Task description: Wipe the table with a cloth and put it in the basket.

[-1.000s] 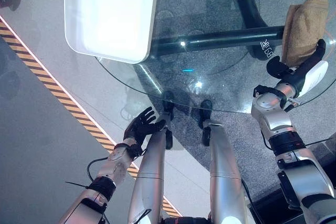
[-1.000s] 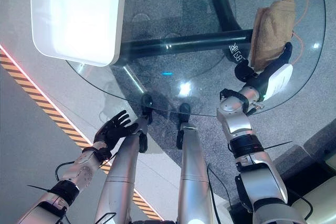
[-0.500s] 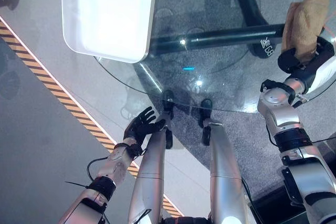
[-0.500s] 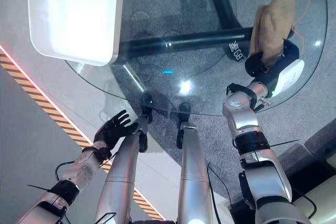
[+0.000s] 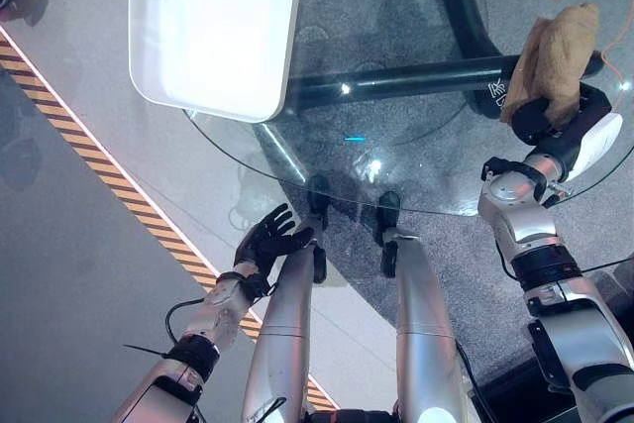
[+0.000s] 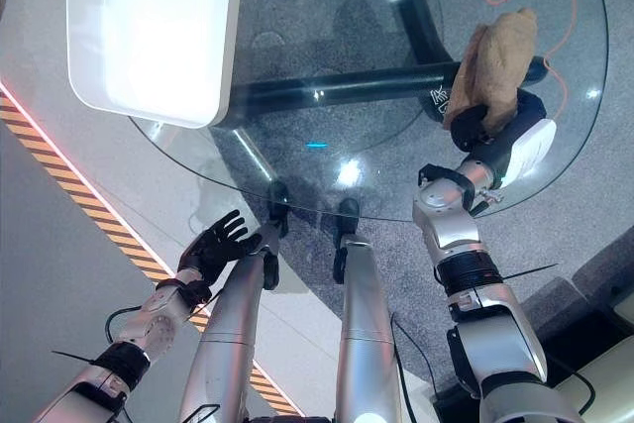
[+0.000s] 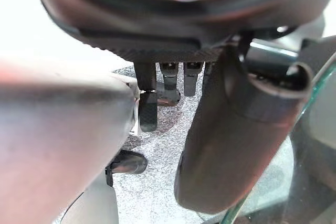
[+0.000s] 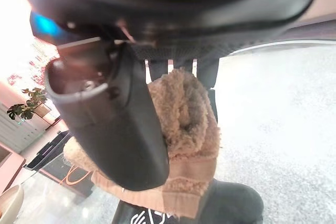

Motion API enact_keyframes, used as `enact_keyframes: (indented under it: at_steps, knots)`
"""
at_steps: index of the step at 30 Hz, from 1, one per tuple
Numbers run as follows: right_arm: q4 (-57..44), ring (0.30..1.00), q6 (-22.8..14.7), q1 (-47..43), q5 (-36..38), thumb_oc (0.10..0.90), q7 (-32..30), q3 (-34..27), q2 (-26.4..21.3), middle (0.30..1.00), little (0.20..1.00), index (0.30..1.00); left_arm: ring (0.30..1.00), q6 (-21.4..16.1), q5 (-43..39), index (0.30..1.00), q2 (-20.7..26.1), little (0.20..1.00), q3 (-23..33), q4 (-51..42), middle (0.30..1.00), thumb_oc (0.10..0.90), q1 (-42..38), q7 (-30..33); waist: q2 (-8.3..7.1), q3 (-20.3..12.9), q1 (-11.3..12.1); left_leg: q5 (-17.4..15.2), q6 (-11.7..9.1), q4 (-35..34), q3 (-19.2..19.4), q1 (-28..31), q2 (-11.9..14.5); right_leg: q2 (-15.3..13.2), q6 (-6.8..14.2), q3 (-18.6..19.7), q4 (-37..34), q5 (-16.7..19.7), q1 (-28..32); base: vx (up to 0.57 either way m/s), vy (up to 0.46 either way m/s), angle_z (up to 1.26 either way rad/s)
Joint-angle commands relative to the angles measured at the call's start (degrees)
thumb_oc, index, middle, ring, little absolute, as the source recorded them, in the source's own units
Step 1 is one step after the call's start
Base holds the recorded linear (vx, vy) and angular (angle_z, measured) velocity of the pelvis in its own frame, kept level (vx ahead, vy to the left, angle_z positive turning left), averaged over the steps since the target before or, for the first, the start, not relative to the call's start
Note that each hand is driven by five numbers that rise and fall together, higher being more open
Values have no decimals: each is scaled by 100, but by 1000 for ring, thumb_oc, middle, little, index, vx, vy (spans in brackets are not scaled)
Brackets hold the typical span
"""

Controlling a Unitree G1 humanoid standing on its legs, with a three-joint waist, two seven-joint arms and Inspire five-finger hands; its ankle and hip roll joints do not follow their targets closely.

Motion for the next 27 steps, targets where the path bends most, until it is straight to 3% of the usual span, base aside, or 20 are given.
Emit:
enact_keyframes:
  at_steps: [1, 3, 5, 9, 11, 19, 27]
  knots:
    - [-799, 300, -255, 130, -84, 100, -65, -113, -387, 300, 200, 300, 900, 471, 40, 900, -735, 900, -821, -23, 900, 800, 813, -210, 161, -85, 89, -1179, 254, 844, 123, 132, -220, 485, 38, -66, -946, 883, 113, -55, 27, 1]
    - [-839, 300, -265, 26, -81, 100, -53, -117, -388, 300, 200, 300, 900, 470, 31, 900, -739, 900, -796, -40, 900, 800, 713, -190, 151, -85, 80, -1003, 279, 797, 166, -46, -225, 468, 4, -84, -1020, 1050, -48, -26, 3, 1]
    - [-888, 300, -301, 92, -83, 100, 10, -88, -342, 300, 200, 300, 900, 485, 44, 900, -767, 900, -813, -47, 900, 800, 809, -185, 164, -85, 102, -1171, 267, 822, 127, 144, -229, 495, 38, -59, -954, 884, 119, 48, 42, 2]
    - [-1048, 300, -253, -116, -301, 100, 348, -42, -280, 300, 200, 300, 900, 463, 26, 900, -795, 900, -776, -29, 900, 800, 705, -177, 165, -85, 107, -991, 303, 743, 170, -19, -235, 473, 5, -79, -1023, 1038, -45, -31, 37, 0]
    - [-1080, 300, -260, -82, -431, 100, 567, 48, -224, 300, 200, 300, 900, 477, 40, 900, -838, 900, -791, -8, 900, 800, 782, -168, 177, -85, 131, -1155, 285, 779, 135, 154, -230, 490, 34, -65, -949, 869, 110, 49, 35, 1]
    - [-1556, 300, 40, -55, -937, 100, 1465, 451, 29, 300, 200, 300, 900, 429, 69, 900, -935, 900, -713, 95, 900, 800, 809, -303, 184, -85, 152, -1137, 284, 748, 132, 127, -229, 474, 23, -86, -915, 837, 60, 8, 13, 0]
    - [-1803, 300, -83, 170, -1198, 100, 2178, 853, 307, 300, 200, 300, 900, 337, 124, 900, -1040, 900, -751, 122, 900, 800, 806, -302, 190, -85, 126, -1120, 283, 741, 163, 64, -227, 463, 11, -94, -931, 825, 12, 2, 10, 2]
